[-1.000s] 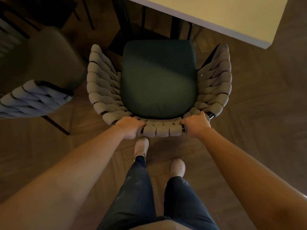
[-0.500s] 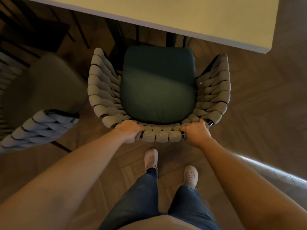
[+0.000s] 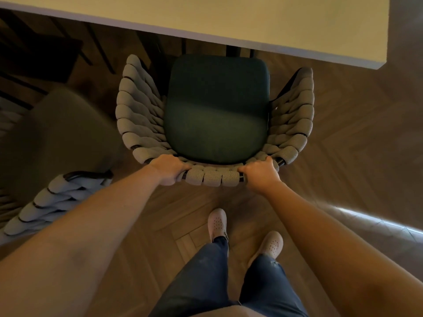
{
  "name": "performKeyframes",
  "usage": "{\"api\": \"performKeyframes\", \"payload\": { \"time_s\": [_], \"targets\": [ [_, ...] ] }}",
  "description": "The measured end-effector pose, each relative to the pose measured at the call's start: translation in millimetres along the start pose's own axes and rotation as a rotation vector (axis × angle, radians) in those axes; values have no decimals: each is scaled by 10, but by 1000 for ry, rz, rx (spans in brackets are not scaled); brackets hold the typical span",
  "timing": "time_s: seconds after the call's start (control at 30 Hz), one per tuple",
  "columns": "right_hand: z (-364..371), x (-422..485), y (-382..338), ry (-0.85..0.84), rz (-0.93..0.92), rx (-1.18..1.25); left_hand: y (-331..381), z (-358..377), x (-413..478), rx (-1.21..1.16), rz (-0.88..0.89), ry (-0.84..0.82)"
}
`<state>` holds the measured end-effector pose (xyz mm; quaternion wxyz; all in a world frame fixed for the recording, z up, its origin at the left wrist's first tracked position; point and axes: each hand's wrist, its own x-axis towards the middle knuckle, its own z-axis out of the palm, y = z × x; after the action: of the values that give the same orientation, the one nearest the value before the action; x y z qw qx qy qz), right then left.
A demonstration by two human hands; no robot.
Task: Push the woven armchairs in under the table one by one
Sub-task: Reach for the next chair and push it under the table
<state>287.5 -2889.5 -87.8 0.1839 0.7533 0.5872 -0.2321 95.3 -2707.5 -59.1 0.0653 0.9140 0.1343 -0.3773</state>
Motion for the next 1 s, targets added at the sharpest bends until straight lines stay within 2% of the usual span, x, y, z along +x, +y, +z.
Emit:
{"api": "performKeyframes", "payload": {
  "time_s": [0.5, 0.87, 1.0],
  "targets": [
    [-634, 708, -155, -69, 9, 29, -916, -249, 361, -17, -78, 65],
    [-650, 830, -140, -24, -34, 50, -1124, -151, 500, -33, -78, 93],
    [-624, 838, -144, -5, -60, 52, -1101, -145, 498, -25, -156, 49]
  ]
}}
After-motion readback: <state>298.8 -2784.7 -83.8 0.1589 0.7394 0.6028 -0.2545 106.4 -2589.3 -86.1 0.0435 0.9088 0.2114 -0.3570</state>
